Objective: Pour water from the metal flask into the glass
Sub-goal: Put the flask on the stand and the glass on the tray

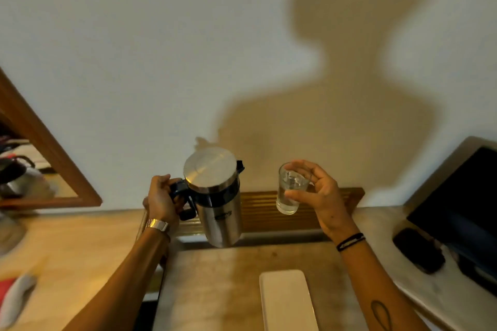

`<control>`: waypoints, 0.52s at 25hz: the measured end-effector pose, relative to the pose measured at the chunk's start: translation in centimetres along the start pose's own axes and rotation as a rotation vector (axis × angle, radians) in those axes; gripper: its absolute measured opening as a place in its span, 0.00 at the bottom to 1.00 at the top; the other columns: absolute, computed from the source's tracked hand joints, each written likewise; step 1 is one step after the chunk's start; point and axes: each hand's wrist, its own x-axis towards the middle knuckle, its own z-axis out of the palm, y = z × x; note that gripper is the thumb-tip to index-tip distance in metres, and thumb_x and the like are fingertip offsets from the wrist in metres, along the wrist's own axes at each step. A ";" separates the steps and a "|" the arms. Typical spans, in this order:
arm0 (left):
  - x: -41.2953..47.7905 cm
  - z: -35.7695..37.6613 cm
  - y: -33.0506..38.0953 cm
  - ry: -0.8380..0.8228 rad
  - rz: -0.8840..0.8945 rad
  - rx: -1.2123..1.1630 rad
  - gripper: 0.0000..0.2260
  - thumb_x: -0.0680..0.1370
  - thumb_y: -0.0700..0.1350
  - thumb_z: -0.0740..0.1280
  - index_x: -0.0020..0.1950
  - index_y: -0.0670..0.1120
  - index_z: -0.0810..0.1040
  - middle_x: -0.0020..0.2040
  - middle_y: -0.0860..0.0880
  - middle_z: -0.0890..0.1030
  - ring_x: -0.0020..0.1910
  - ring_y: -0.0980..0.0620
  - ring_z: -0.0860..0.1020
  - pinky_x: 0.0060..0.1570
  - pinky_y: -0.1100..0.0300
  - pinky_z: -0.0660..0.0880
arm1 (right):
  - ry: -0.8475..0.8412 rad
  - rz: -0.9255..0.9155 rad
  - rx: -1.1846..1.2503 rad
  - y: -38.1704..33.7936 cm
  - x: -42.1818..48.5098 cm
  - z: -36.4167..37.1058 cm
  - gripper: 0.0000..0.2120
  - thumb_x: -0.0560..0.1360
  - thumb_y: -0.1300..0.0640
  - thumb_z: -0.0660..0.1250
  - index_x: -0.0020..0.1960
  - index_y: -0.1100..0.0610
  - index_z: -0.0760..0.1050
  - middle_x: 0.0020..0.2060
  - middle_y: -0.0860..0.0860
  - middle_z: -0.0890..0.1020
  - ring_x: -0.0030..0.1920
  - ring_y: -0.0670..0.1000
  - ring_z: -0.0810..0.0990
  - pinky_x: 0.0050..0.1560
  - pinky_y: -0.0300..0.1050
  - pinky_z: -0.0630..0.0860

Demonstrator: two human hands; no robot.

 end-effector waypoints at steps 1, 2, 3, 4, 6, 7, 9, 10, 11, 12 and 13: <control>0.4 -1.4 -3.4 0.068 -0.044 0.005 0.16 0.80 0.50 0.58 0.36 0.45 0.76 0.23 0.54 0.75 0.22 0.55 0.70 0.22 0.66 0.66 | 0.013 0.060 -0.022 3.3 -0.6 -0.2 0.35 0.65 0.65 0.85 0.70 0.54 0.80 0.66 0.55 0.88 0.67 0.58 0.86 0.62 0.48 0.87; 0.6 -2.5 -6.2 0.122 -0.067 0.007 0.14 0.80 0.48 0.59 0.37 0.46 0.77 0.26 0.54 0.78 0.26 0.55 0.73 0.24 0.65 0.69 | 0.030 0.107 -0.041 6.0 -1.4 -0.4 0.36 0.66 0.69 0.84 0.71 0.55 0.79 0.67 0.56 0.88 0.68 0.58 0.86 0.64 0.50 0.87; 0.8 -3.6 -9.3 0.164 -0.088 0.013 0.14 0.79 0.46 0.59 0.36 0.47 0.77 0.29 0.52 0.79 0.29 0.54 0.74 0.26 0.63 0.70 | 0.040 0.160 -0.071 9.2 -2.1 -0.7 0.36 0.67 0.72 0.84 0.71 0.54 0.79 0.67 0.54 0.88 0.69 0.57 0.86 0.67 0.53 0.86; 1.2 -4.5 -12.3 0.190 -0.102 0.031 0.15 0.79 0.44 0.59 0.33 0.48 0.77 0.30 0.52 0.78 0.30 0.53 0.75 0.27 0.62 0.71 | 0.042 0.206 -0.108 12.3 -2.6 -1.0 0.36 0.68 0.74 0.83 0.71 0.52 0.79 0.67 0.51 0.88 0.69 0.55 0.85 0.68 0.54 0.85; 1.1 -6.5 -17.9 0.238 -0.144 0.071 0.21 0.78 0.41 0.58 0.26 0.51 0.78 0.26 0.54 0.78 0.26 0.57 0.77 0.24 0.66 0.71 | 0.048 0.301 -0.179 18.2 -4.0 -1.6 0.35 0.69 0.74 0.83 0.71 0.52 0.79 0.67 0.50 0.87 0.70 0.54 0.84 0.69 0.54 0.84; 1.1 -7.3 -20.1 0.266 -0.167 0.080 0.22 0.78 0.40 0.57 0.25 0.50 0.78 0.23 0.56 0.78 0.23 0.59 0.77 0.22 0.68 0.71 | 0.062 0.327 -0.222 20.5 -4.7 -1.9 0.35 0.69 0.73 0.84 0.72 0.54 0.78 0.68 0.52 0.86 0.69 0.55 0.84 0.68 0.53 0.84; 1.1 -9.5 -24.9 0.329 -0.212 0.120 0.17 0.77 0.42 0.58 0.30 0.49 0.78 0.22 0.58 0.79 0.22 0.61 0.77 0.23 0.65 0.74 | 0.064 0.378 -0.305 25.9 -6.0 -2.5 0.35 0.70 0.70 0.85 0.73 0.56 0.76 0.68 0.55 0.83 0.69 0.55 0.83 0.66 0.52 0.83; 1.5 -10.6 -27.2 0.350 -0.227 0.144 0.13 0.75 0.43 0.58 0.33 0.47 0.77 0.23 0.58 0.80 0.22 0.61 0.77 0.26 0.61 0.76 | 0.057 0.395 -0.328 28.9 -6.5 -2.8 0.35 0.70 0.69 0.85 0.72 0.56 0.76 0.68 0.55 0.83 0.68 0.54 0.82 0.66 0.53 0.83; 2.0 -11.7 -29.3 0.367 -0.232 0.166 0.10 0.75 0.43 0.58 0.36 0.46 0.76 0.23 0.59 0.80 0.23 0.62 0.77 0.30 0.59 0.75 | 0.050 0.420 -0.348 31.5 -6.9 -3.1 0.35 0.70 0.70 0.85 0.72 0.56 0.75 0.69 0.57 0.82 0.68 0.55 0.82 0.68 0.55 0.83; 2.5 -12.9 -31.4 0.380 -0.231 0.186 0.09 0.75 0.43 0.58 0.36 0.45 0.75 0.24 0.60 0.80 0.24 0.63 0.78 0.32 0.58 0.75 | 0.046 0.452 -0.370 34.2 -7.3 -3.4 0.35 0.69 0.71 0.85 0.71 0.57 0.75 0.69 0.59 0.81 0.69 0.58 0.81 0.69 0.58 0.82; 3.0 -14.1 -33.3 0.390 -0.234 0.209 0.10 0.75 0.42 0.58 0.36 0.45 0.75 0.24 0.60 0.80 0.24 0.63 0.78 0.31 0.58 0.75 | 0.038 0.489 -0.395 36.9 -7.6 -3.8 0.35 0.69 0.72 0.85 0.72 0.60 0.75 0.69 0.59 0.81 0.69 0.61 0.81 0.70 0.61 0.81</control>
